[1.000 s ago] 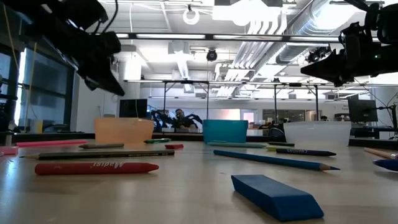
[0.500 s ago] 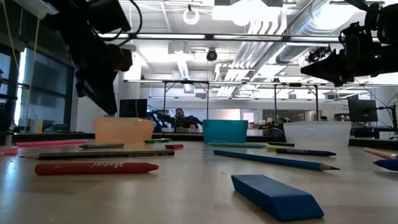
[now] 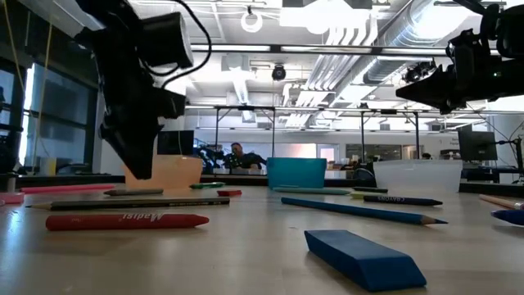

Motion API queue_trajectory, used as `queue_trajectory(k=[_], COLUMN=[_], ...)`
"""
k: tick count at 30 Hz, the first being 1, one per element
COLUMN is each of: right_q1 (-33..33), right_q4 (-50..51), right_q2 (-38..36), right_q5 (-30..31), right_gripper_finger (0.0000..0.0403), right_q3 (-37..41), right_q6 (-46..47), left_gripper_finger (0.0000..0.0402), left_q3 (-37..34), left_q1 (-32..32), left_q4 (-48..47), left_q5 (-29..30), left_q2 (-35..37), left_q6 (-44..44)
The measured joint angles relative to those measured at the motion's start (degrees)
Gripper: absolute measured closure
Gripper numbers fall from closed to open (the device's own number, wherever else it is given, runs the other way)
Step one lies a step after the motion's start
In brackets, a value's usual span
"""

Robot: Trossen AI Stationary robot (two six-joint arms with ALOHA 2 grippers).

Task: Sort crayons/erasers/pens/pencils in bins
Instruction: Put the gray crayon into the orange bin

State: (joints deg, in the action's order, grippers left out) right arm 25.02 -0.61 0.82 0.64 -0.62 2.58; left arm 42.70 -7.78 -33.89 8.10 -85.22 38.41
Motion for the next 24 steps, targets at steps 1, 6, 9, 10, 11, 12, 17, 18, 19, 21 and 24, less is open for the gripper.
queue_trajectory(k=[1,6,9,10,11,12,17,18,19,21,24], right_q1=[0.0,0.0,0.0,0.0,0.0,0.0,0.0,0.0,0.0,0.0,0.0], right_q4=[0.0,0.0,0.0,0.0,0.0,0.0,0.0,0.0,0.0,0.0,0.0], right_q2=[0.0,0.0,0.0,0.0,0.0,0.0,0.0,0.0,0.0,0.0,0.0], right_q5=[0.0,0.0,0.0,0.0,0.0,0.0,0.0,0.0,0.0,0.0,0.0], right_gripper_finger=[0.0402,0.0402,0.0402,0.0402,0.0402,0.0402,0.0402,0.0402,0.0402,0.0402,0.0402], right_q3=[0.0,0.0,0.0,0.0,0.0,0.0,0.0,0.0,0.0,0.0,0.0], right_q6=[0.0,0.0,0.0,0.0,0.0,0.0,0.0,0.0,0.0,0.0,0.0], left_gripper_finger=[0.0261,0.027,0.0276,0.0278,0.028,0.0283,0.0309,0.0317,0.0324,0.034,0.0364], left_q3=[0.0,0.0,0.0,0.0,0.0,0.1,0.1,0.1,0.1,0.1,0.1], left_q1=[-0.1,-0.2,-0.2,-0.2,-0.2,-0.2,-0.2,-0.2,-0.3,-0.2,-0.3], left_q4=[0.2,0.6,0.5,0.5,0.6,0.6,0.6,0.7,0.7,0.7,0.7], left_q5=[0.2,0.8,0.9,1.0,1.0,1.0,-0.4,-0.9,-1.3,-1.9,-2.7], left_q2=[-0.6,-3.5,-4.6,-4.7,-4.9,-5.0,-5.1,-5.1,-5.1,-5.1,-5.1], left_q6=[0.0,0.0,0.0,0.0,0.0,0.0,-1.4,-1.9,-2.5,-3.8,-6.1])
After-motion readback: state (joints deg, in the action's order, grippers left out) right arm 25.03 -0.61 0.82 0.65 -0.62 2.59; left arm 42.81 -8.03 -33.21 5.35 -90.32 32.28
